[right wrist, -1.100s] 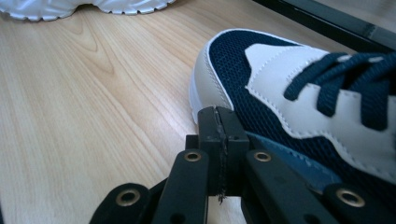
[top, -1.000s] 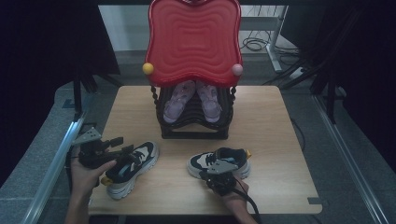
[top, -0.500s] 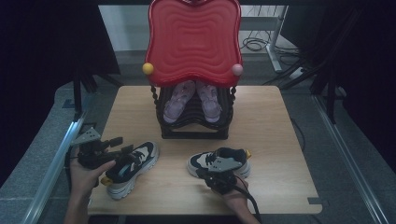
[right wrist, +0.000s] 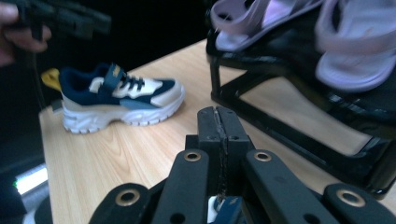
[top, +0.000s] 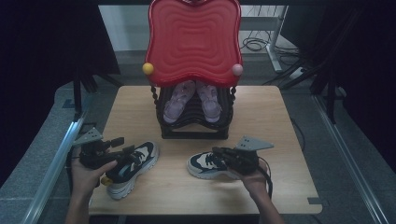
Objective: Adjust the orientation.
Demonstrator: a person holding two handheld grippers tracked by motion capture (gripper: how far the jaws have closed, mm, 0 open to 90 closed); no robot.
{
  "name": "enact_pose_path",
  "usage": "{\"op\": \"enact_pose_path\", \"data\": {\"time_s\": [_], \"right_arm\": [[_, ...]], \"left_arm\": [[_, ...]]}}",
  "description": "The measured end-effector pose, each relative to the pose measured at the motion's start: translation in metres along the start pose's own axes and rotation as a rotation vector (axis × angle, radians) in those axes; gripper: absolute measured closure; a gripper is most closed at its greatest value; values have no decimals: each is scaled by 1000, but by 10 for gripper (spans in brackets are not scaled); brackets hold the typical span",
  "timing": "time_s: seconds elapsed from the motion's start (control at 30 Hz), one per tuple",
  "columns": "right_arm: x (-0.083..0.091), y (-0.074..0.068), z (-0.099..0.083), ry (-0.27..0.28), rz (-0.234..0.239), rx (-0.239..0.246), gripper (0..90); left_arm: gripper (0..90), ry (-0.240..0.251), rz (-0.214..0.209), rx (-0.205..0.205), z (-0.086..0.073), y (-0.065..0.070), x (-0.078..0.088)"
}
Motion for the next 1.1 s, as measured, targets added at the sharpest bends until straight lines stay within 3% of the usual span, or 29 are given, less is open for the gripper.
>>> {"op": "enact_pose_path", "data": {"time_s": [0.17, 0.27, 0.3, 0.33, 0.5, 0.8, 1.1], "right_arm": [[11, 21, 9, 41, -8, -31, 896], [18, 44, 11, 52, -59, -56, 896], [18, 44, 11, 52, -59, -56, 896], [20, 56, 9, 49, -84, -71, 897], [26, 79, -2, 40, -134, -116, 896], [27, 100, -24, -1, -169, -156, 896], [25, 112, -43, -44, -177, -151, 895]], "left_arm": [[377, 0, 5, 5, 0, -1, 0], [377, -6, 3, 5, -1, -1, -1], [377, -6, 3, 5, -1, -1, -1], [376, -7, 2, 5, -1, -1, -1], [376, -8, 3, 7, -1, -3, -2], [376, -13, 0, 4, -2, -3, -2], [376, -12, 4, 14, -4, -7, -1]]}}
Point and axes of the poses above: each handheld gripper's, and its own axes: x roughly backward along the jaws, z roughly out of its top, y roughly to its right, the point moved 8 cm from there along -x, roughly forward along the jaws, and after that the axes turned 10 degrees about -y, right-handed, at the moved point
